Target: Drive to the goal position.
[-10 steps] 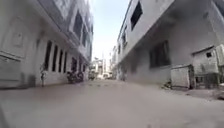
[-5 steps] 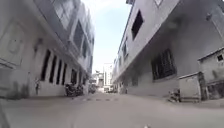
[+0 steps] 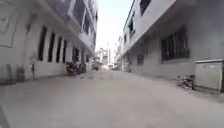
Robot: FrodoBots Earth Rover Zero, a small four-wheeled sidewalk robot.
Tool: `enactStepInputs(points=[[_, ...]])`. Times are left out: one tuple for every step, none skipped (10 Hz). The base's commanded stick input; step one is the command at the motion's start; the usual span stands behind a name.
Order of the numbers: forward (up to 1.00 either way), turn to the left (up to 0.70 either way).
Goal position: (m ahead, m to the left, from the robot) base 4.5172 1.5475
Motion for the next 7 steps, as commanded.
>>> enactStepInputs(points=[[1.00, 0.00], [1.00, 0.00], [1.00, 0.00], [1.00, 0.00], [1.00, 0.00], [1.00, 0.00], [1.00, 0.00]])
